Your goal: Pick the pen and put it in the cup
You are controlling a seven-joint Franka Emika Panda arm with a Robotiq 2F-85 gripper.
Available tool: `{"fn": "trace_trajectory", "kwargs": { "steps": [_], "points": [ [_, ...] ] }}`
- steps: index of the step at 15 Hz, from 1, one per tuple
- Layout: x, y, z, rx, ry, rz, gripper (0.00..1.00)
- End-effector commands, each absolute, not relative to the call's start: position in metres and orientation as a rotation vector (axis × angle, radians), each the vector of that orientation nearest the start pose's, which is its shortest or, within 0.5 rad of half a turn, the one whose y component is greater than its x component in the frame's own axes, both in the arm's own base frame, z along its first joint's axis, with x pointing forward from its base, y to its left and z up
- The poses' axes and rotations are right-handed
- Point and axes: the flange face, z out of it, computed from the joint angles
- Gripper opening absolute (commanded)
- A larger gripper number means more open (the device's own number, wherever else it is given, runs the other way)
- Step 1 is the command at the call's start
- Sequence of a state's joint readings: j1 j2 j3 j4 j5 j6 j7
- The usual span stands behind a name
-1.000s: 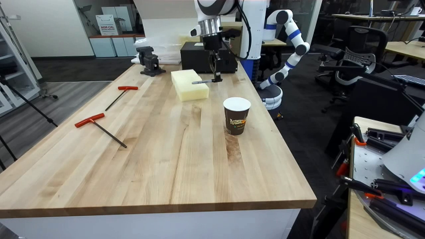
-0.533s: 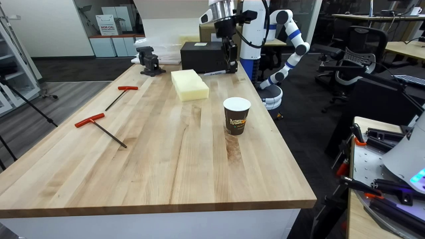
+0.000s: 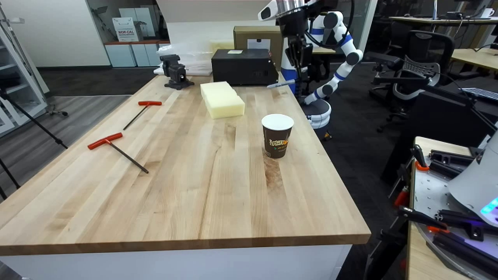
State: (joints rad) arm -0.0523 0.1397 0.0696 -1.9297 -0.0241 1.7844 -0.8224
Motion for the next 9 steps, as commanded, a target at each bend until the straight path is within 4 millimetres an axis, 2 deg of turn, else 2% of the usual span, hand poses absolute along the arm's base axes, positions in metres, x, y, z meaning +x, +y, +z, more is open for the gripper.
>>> {"fn": "trace_trajectory", "kwargs": {
  "steps": [1,4,9],
  "points": [
    [0.515,0.018,0.401,-2.763,-1.244,0.450,0.04],
    [0.501,0.032,0.396,-2.739,-1.281,0.482,0.04],
    [0.490,0.064,0.381,-2.700,-1.359,0.544,0.04]
  ]
}}
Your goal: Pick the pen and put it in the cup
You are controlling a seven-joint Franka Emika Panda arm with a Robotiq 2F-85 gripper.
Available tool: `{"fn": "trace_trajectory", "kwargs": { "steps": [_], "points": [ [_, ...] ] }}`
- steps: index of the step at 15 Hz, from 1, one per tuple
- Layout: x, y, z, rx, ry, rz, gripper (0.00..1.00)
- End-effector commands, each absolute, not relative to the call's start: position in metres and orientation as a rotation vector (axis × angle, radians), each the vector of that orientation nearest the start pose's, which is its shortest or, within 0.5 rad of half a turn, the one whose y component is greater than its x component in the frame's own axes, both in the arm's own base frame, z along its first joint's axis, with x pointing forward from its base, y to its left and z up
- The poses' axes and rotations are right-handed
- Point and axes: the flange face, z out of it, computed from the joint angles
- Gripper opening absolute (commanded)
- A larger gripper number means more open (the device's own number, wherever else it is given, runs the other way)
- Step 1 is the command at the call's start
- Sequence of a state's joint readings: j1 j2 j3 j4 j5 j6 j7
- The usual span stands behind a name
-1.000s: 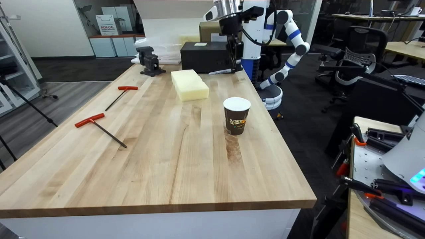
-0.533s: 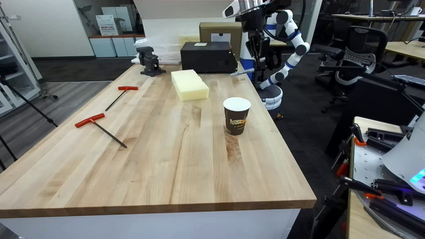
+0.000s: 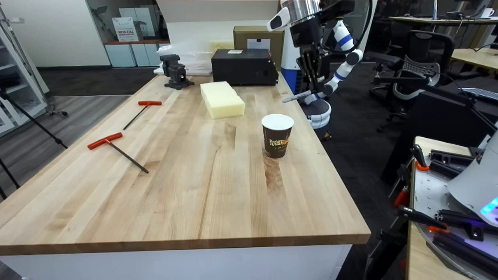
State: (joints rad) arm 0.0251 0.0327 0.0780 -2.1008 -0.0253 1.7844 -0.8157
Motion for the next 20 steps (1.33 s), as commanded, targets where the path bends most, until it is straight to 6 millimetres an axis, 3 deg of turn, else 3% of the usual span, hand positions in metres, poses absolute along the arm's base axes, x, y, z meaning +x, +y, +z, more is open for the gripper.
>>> {"fn": "trace_trajectory", "kwargs": {
  "steps": [1,11,20],
  "points": [
    [0.488,0.069,0.379,-2.693,-1.372,0.554,0.04],
    [0.480,0.100,0.357,-2.680,-1.516,0.670,0.04],
    [0.490,0.110,0.339,-2.712,-1.456,0.701,0.04]
  ]
}}
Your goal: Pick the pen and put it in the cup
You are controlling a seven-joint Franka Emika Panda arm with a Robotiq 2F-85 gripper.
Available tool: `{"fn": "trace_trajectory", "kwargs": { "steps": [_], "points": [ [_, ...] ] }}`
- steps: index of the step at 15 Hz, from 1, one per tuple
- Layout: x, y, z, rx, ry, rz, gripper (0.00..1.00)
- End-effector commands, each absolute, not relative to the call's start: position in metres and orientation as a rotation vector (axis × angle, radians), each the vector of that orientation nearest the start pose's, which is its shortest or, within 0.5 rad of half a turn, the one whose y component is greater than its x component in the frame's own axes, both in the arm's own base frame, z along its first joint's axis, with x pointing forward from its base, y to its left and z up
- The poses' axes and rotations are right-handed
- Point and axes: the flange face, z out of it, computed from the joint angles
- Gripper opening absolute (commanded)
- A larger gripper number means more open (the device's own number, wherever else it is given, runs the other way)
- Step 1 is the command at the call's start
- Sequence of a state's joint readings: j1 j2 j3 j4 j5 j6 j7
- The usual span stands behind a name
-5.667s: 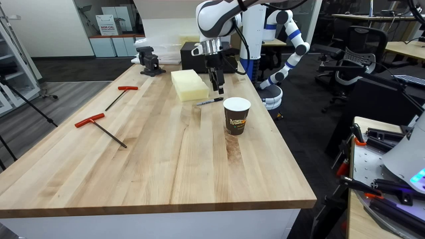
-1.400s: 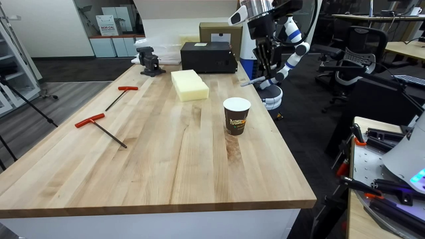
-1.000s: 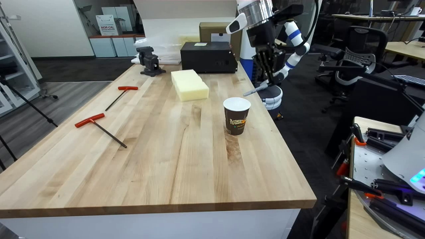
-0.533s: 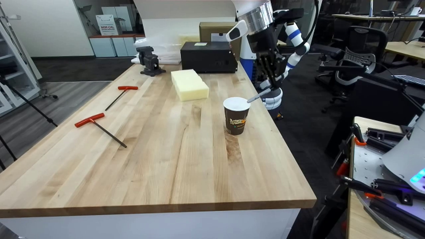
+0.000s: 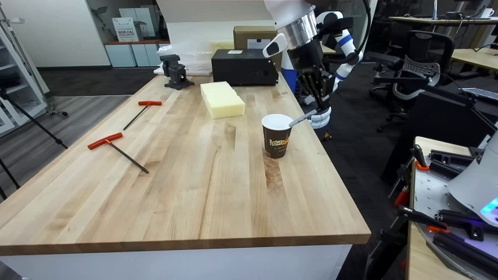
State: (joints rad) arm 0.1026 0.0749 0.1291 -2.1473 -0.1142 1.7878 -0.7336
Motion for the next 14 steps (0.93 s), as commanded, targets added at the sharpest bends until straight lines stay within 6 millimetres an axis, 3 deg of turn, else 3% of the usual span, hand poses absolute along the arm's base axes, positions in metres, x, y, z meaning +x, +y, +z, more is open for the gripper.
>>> {"fn": "trace_trajectory", "kwargs": {
  "steps": [1,14],
  "points": [
    [0.490,0.110,0.338,-2.715,-1.449,0.704,0.04],
    [0.501,0.120,0.335,-2.748,-1.396,0.691,0.04]
  ]
}}
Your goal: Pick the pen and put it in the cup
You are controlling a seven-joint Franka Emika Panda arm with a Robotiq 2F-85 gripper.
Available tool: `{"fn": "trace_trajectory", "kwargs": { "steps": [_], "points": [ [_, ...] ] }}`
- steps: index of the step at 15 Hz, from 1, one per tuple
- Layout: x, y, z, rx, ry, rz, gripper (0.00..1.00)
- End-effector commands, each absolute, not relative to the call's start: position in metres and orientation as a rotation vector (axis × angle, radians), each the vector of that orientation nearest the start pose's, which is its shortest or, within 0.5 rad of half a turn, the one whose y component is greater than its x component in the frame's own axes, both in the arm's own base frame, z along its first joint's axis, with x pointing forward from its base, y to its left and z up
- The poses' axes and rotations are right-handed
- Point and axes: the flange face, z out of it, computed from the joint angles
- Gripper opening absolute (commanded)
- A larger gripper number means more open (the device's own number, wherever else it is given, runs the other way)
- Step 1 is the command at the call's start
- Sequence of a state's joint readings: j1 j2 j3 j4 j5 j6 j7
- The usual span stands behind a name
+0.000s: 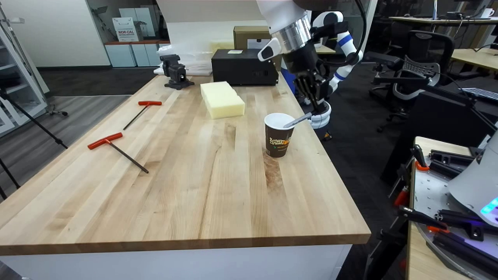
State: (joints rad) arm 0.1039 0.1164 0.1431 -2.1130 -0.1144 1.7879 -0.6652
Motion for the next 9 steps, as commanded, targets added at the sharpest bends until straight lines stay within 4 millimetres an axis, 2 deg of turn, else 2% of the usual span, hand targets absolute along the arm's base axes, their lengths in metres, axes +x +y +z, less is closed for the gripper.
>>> {"fn": "trace_trajectory", "kwargs": {
  "steps": [1,9],
  "points": [
    [0.502,0.120,0.335,-2.749,-1.395,0.690,0.04],
    [0.521,0.125,0.331,-2.765,-1.382,0.655,0.04]
  ]
}}
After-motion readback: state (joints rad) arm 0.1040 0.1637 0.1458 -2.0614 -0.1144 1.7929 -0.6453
